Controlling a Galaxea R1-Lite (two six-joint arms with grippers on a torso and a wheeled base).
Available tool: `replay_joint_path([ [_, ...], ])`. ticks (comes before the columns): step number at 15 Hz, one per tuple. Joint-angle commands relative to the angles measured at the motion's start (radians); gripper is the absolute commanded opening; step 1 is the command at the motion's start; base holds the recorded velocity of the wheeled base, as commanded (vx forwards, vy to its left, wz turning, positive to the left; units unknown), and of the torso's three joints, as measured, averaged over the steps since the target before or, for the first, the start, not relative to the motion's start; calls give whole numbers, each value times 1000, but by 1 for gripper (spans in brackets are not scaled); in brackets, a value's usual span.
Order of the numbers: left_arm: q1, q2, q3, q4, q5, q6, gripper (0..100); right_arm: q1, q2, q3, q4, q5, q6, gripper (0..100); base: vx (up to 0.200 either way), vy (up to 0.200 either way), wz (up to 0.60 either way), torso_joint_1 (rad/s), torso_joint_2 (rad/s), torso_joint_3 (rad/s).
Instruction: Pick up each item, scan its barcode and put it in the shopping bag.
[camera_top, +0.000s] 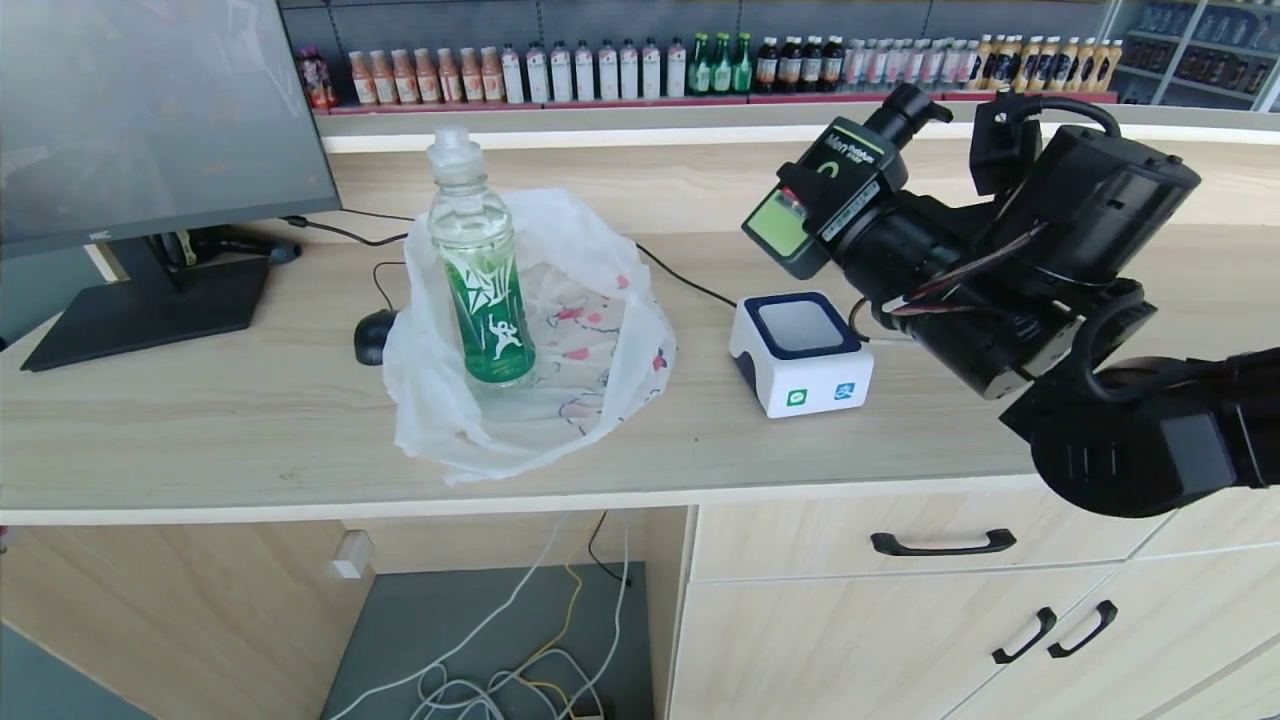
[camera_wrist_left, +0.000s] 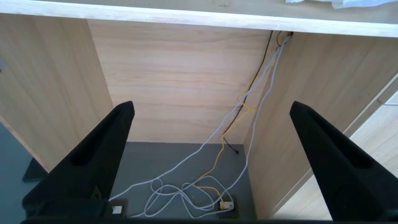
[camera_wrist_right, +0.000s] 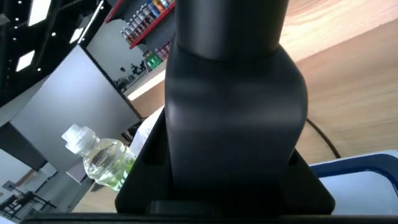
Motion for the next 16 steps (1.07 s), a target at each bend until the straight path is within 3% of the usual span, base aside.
replay_joint_path([
  [1,0,0,0,0,0,0,100,-1,11,-41,45,-1,58,0,0,0,0,0,0,0],
  [6,0,0,0,0,0,0,100,-2,17,-33,141,-1,202,0,0,0,0,0,0,0],
  [16,0,0,0,0,0,0,100,-48,81,-21,146,-25,185,0,0,0,0,0,0,0],
])
